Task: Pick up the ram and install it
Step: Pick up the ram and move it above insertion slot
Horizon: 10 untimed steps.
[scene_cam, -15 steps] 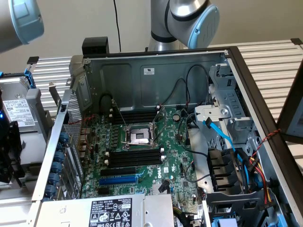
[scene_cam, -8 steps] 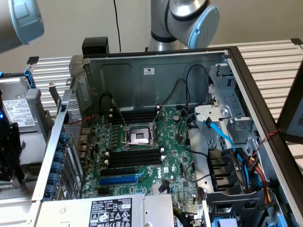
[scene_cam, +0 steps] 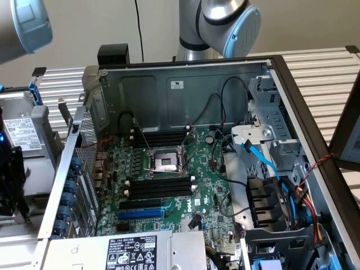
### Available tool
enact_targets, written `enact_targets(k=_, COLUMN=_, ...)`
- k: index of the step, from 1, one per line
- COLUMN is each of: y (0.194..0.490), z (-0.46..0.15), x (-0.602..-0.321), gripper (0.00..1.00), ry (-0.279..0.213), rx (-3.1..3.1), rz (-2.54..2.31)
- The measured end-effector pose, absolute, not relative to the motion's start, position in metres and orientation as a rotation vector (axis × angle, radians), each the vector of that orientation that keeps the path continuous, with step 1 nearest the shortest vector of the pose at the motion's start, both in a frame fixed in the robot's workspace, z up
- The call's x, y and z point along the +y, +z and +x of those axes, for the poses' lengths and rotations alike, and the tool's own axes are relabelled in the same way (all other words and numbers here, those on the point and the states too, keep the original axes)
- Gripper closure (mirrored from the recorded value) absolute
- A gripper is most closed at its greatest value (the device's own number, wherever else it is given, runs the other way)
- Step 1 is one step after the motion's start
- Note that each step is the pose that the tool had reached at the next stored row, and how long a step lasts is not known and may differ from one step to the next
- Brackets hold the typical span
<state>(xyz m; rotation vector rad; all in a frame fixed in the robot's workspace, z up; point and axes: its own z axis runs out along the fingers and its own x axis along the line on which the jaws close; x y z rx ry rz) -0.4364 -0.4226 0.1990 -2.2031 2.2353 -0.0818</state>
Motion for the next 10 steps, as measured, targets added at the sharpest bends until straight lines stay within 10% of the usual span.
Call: enact_targets(k=10, y=0.1990, z=-0.4364, x=-0.4226, gripper=0.88, ry=-0.082, rx=2.235, rz=-2.203)
